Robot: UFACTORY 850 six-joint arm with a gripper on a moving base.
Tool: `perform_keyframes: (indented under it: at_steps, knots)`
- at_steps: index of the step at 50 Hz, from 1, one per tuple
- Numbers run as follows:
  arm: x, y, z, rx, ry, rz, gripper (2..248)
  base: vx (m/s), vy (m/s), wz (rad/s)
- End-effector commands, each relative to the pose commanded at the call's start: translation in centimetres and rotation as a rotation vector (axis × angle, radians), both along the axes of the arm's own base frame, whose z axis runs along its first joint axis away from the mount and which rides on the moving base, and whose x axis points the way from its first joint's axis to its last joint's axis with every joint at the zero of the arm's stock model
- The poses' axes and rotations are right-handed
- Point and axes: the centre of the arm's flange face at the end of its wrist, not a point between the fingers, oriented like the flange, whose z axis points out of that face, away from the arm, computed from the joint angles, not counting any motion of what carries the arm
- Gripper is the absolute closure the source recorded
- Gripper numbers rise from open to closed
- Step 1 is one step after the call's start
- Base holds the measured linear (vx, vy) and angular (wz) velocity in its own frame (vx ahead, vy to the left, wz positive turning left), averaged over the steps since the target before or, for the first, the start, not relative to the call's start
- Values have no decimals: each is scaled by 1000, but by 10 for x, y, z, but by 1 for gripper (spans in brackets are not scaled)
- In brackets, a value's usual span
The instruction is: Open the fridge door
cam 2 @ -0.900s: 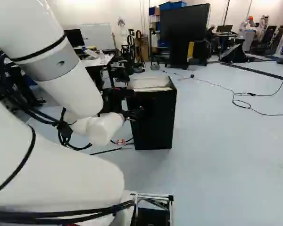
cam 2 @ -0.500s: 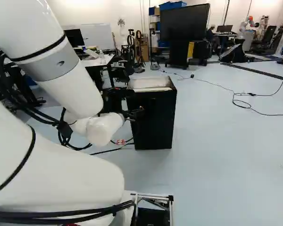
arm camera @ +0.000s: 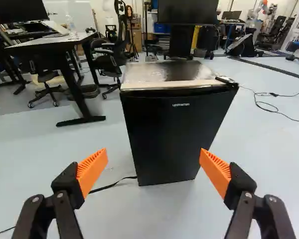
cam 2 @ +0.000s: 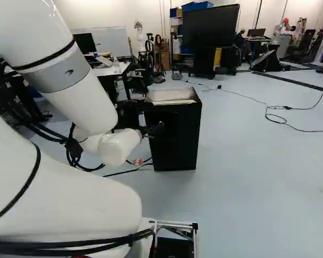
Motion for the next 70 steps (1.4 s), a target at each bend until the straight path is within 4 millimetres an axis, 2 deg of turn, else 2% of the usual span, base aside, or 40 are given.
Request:
perform_keyframes:
  at_steps: [26,47,70]
  knots:
    - [13,0,2,0,6,0,3,0,0,0]
    - [37,5,4,0,14,15,3,0,0,0]
    - [66,20,6,15,20,26,3,0,0,0]
